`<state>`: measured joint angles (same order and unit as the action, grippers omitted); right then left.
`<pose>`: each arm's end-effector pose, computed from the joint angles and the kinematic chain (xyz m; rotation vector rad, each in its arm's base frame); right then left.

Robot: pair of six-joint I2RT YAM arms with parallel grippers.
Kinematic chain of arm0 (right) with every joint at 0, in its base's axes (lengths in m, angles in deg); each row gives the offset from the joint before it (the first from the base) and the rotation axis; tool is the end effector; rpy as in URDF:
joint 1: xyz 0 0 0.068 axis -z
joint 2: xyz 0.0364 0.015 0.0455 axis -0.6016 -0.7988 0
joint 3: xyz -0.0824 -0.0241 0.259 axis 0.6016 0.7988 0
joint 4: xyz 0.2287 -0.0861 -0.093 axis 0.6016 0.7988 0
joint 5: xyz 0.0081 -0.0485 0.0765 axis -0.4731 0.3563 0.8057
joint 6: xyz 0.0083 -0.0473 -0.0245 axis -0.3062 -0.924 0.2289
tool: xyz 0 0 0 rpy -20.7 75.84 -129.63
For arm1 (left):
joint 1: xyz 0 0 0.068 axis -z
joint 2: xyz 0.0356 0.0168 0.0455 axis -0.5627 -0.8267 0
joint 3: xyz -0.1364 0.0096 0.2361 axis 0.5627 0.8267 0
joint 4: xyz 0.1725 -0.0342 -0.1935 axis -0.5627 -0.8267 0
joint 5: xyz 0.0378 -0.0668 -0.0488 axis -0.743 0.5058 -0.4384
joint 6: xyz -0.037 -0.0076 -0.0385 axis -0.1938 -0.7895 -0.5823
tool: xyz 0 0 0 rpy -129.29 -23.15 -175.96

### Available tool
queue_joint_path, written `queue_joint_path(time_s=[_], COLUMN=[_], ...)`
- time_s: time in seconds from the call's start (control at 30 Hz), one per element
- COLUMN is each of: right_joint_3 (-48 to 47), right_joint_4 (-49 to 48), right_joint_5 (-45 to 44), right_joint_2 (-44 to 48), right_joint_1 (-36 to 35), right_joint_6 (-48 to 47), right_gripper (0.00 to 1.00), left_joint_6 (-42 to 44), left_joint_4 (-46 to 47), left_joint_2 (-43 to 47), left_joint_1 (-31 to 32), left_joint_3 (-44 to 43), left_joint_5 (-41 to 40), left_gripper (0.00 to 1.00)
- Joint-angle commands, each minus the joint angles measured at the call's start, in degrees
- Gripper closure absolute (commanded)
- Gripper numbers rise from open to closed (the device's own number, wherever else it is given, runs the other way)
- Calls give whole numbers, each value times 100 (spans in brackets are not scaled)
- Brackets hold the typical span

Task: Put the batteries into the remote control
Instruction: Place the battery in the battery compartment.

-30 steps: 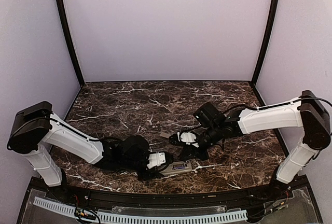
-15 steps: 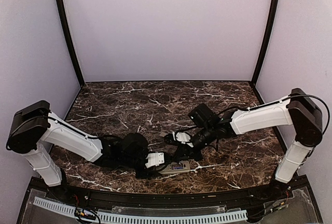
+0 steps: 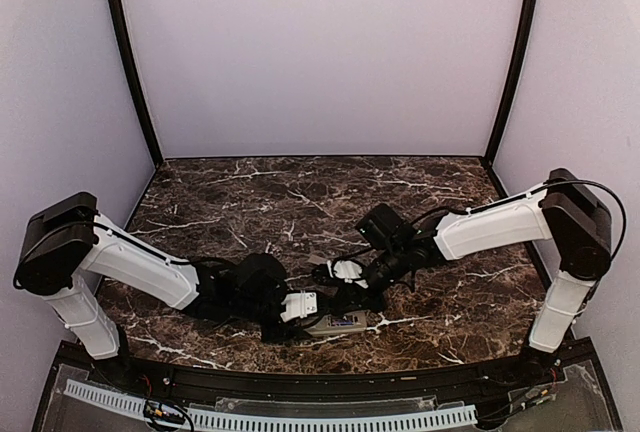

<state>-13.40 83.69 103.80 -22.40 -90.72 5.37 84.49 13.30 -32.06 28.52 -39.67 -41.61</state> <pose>0.1871 0.2908 0.1586 -1.9222 1.6421 0.9489 0.1379 -0.2788 0.1313 1.6637 1.6877 -0.5059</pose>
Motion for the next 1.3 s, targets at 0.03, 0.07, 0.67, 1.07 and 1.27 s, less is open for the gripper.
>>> queue_joint_path(time_s=[0.03, 0.07, 0.67, 1.07, 1.27], right_joint_3=[-128, -115, -269, -509, -629], right_joint_4=[347, 355, 539, 672, 710], right_joint_5=[-336, -372, -520, -697, -802], right_joint_2=[-116, -128, -423, -682, -852], right_joint_1=[-41, -46, -136, -140, -134], right_joint_6=[-338, -375, -702, -770, -792], right_gripper=[100, 100, 100, 100, 100], left_joint_6=[55, 58, 246, 650, 1040], left_joint_4=[-379, -382, -640, -866, -1089], left_joint_2=[-54, -46, 111, 33, -120], left_joint_1=[-77, -78, -181, -580, -705], left_joint_3=[-77, -78, -205, -555, -811], left_joint_5=[-94, -97, -42, 229, 351], left_gripper=[66, 66, 67, 67, 67])
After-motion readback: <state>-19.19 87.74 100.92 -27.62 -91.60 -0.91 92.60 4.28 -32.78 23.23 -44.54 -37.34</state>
